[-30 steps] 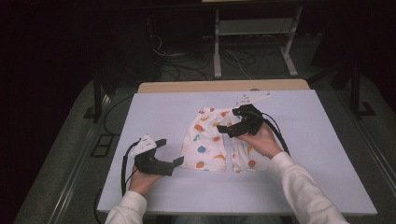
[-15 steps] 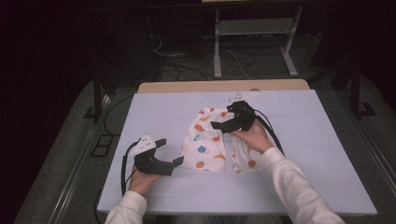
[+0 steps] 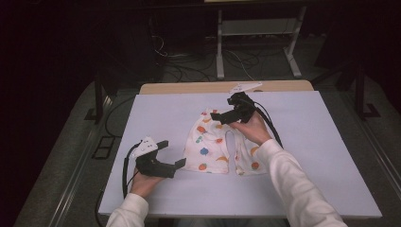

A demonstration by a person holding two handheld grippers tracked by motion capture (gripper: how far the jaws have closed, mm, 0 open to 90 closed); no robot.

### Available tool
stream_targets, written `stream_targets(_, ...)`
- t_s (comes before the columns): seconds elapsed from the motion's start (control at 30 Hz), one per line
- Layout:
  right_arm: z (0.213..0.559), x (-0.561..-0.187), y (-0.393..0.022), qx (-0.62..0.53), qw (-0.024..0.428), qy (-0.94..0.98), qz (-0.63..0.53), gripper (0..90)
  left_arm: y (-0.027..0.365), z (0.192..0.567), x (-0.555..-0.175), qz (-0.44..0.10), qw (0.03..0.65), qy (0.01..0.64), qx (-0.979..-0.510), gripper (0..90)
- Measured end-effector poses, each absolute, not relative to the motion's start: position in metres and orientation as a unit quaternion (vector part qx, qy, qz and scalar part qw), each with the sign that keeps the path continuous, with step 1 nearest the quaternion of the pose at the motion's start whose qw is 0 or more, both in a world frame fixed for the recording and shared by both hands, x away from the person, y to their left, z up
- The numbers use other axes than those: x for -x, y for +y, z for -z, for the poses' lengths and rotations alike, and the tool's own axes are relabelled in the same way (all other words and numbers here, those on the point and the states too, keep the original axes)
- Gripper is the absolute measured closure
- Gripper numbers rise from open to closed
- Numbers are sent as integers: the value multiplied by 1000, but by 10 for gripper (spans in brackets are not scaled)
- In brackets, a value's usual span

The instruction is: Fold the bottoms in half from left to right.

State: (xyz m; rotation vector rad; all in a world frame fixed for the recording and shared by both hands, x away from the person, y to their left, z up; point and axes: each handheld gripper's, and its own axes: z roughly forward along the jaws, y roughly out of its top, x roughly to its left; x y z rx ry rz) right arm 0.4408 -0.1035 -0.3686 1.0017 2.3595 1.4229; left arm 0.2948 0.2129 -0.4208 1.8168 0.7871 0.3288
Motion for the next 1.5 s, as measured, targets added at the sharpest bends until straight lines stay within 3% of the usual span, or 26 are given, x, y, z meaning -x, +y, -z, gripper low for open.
stream_targets(0.73, 372, -477, -60, -338, 93, 813, -465, 0, 215, 420, -295, -135, 546, 333, -757, 0)
stream_targets(1.5, 400, -503, -29, -361, 95, 812, -448, 0, 215, 419, -295, -134, 550, 332, -754, 0)
